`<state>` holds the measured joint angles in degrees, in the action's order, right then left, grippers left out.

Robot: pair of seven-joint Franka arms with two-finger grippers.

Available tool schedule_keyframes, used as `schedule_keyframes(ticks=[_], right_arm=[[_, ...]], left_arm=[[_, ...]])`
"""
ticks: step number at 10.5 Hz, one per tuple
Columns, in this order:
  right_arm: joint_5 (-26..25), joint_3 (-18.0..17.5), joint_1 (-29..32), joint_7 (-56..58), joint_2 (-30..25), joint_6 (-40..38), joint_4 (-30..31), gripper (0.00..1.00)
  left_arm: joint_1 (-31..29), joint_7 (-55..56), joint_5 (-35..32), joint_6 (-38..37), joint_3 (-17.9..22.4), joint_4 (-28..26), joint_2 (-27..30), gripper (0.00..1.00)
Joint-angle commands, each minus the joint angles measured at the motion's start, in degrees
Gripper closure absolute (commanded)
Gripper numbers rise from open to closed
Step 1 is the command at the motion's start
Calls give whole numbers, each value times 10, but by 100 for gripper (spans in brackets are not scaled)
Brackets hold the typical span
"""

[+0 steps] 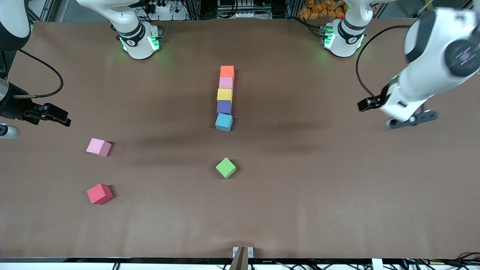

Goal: Arrange blocks into number 1

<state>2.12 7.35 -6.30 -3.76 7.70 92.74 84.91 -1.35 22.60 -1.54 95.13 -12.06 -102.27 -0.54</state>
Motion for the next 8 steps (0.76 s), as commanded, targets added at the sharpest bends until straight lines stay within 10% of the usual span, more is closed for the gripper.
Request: schedule_keyframes(ticks=[1, 8], right_arm=[[-7, 4, -6, -7, -11, -19, -3, 0], [-7, 3, 0, -8, -6, -20, -2, 0]], left_arm=[[6, -12, 22, 0, 18, 69, 2, 0], [6, -157, 15, -49, 17, 169, 1, 0]])
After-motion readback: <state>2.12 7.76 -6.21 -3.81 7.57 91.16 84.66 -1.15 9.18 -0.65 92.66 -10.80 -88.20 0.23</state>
